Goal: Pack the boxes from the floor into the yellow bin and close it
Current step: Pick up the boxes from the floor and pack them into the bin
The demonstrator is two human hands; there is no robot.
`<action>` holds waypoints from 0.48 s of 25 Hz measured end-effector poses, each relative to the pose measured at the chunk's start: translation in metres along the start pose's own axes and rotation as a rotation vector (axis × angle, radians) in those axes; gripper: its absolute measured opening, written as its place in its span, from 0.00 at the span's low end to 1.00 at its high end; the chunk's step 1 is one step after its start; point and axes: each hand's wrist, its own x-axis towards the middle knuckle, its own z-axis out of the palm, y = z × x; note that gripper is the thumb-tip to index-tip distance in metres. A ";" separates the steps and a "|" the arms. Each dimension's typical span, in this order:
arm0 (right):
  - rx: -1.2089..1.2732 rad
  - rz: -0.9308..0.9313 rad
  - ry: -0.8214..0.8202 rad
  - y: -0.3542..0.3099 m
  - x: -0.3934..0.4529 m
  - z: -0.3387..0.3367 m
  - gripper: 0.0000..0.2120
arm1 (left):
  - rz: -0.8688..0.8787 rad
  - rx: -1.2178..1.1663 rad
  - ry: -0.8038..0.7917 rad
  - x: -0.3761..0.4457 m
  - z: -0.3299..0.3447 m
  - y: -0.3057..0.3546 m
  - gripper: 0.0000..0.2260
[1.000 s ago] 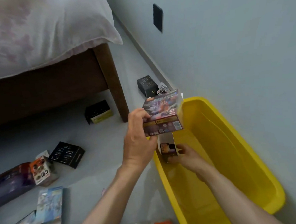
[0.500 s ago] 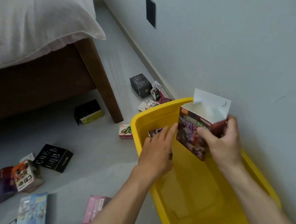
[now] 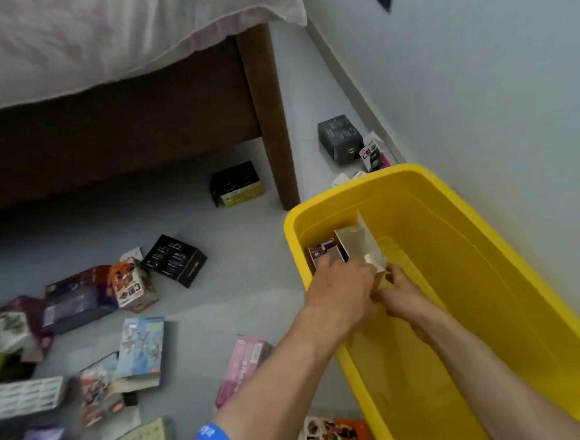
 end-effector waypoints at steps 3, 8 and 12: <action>-0.087 -0.183 0.298 -0.018 -0.040 0.022 0.33 | 0.009 -0.421 0.391 -0.045 0.006 -0.039 0.16; -0.265 -0.917 0.261 -0.034 -0.147 0.084 0.16 | -0.598 -0.660 0.415 -0.113 0.071 -0.104 0.20; -0.731 -0.758 -0.293 0.014 -0.160 0.136 0.16 | -0.631 -0.507 -0.218 -0.159 0.138 -0.121 0.39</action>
